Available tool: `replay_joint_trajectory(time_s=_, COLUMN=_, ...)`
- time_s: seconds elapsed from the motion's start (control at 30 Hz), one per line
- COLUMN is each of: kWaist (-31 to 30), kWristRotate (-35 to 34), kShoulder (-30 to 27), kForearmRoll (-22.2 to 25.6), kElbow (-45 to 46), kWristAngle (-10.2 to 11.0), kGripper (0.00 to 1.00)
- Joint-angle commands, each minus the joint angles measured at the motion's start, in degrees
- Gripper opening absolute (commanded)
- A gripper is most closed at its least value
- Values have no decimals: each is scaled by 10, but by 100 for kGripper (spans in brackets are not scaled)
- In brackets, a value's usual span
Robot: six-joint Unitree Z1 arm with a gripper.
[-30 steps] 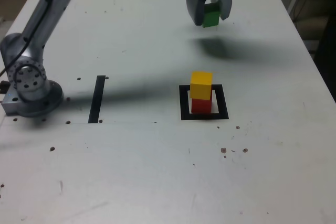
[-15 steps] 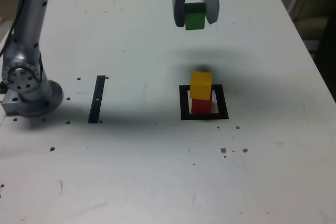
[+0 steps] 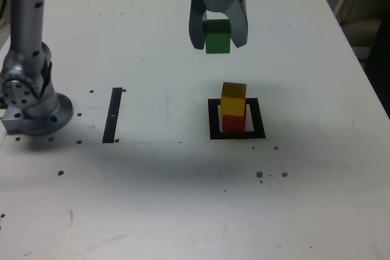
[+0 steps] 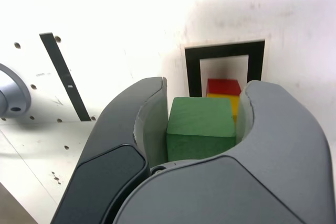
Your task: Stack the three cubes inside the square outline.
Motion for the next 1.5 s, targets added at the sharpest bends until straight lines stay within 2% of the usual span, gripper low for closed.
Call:
replay_joint_trajectory(time_s=0.0, kWaist=-13, kWristRotate=-8, kShoulder=-4, kForearmRoll=-4, kElbow=4, kWristAngle=-2, kGripper=30)
replay_joint_trajectory(time_s=0.47, kWaist=-89, kWristRotate=-51, kShoulder=5, kForearmRoll=-28, kElbow=17, kWristAngle=-13, kGripper=30)
replay_joint_trajectory(time_s=1.3, kWaist=-93, kWristRotate=-46, kShoulder=56, kForearmRoll=-59, kElbow=15, kWristAngle=-9, kGripper=31)
replay_joint_trajectory(time_s=1.37, kWaist=-92, kWristRotate=-45, kShoulder=57, kForearmRoll=-61, kElbow=16, kWristAngle=-8, kGripper=36)
replay_joint_trajectory(time_s=1.47, kWaist=-90, kWristRotate=-45, kShoulder=58, kForearmRoll=-65, kElbow=21, kWristAngle=-8, kGripper=63)
